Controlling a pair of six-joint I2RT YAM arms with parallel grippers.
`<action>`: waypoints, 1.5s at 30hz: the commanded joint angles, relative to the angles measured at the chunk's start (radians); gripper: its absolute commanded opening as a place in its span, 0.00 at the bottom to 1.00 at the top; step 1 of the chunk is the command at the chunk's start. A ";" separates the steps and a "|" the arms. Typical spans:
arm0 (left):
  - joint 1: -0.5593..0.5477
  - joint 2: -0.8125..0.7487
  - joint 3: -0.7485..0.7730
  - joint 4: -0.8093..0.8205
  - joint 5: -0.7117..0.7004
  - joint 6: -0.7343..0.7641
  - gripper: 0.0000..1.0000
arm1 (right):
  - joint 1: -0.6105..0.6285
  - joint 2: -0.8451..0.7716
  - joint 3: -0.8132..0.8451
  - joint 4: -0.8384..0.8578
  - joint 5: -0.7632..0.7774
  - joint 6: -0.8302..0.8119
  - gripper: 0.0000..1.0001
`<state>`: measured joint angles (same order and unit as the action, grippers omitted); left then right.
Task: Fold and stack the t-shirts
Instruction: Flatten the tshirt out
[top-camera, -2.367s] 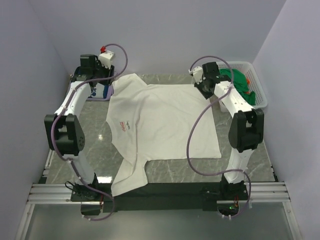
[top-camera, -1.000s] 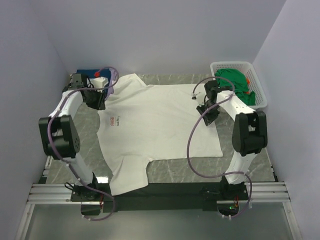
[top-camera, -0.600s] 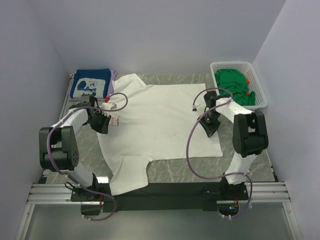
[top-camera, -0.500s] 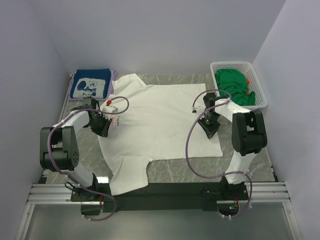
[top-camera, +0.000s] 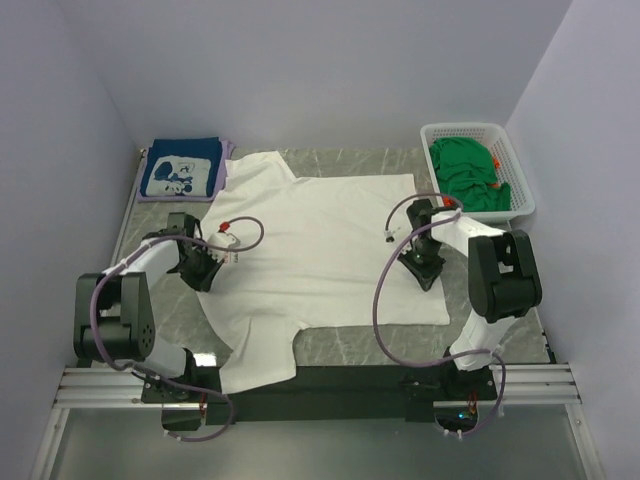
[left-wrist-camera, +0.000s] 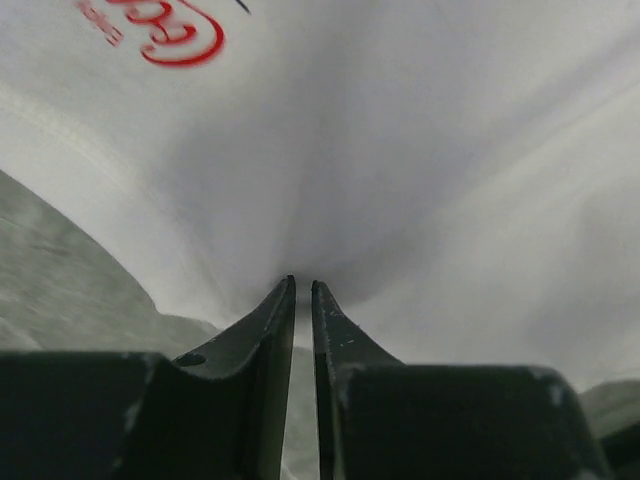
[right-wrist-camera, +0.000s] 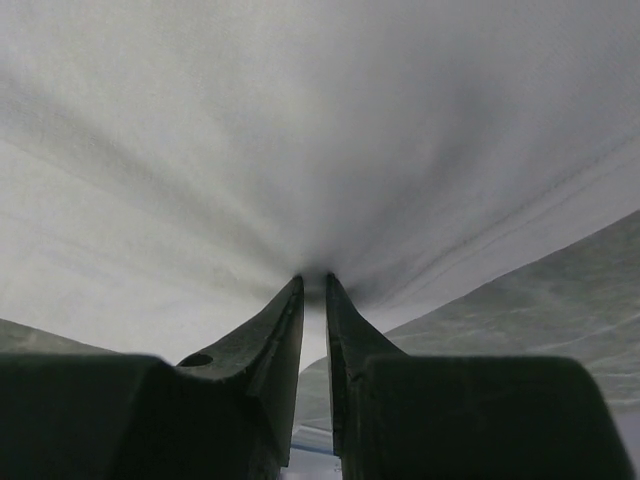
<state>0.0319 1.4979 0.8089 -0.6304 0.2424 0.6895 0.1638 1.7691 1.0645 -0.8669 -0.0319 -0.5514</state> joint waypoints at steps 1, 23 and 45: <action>-0.010 -0.092 -0.065 -0.176 0.003 0.082 0.18 | 0.008 -0.064 -0.101 -0.076 0.012 -0.051 0.22; -0.020 0.179 0.299 0.037 0.061 -0.150 0.26 | -0.001 0.145 0.249 -0.034 -0.020 0.027 0.24; -0.020 -0.188 -0.071 -0.225 0.095 0.065 0.27 | 0.013 -0.066 -0.012 -0.162 -0.137 -0.125 0.29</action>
<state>0.0113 1.3415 0.6945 -0.7799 0.2932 0.7235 0.1802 1.7435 1.0260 -0.9428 -0.0826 -0.6331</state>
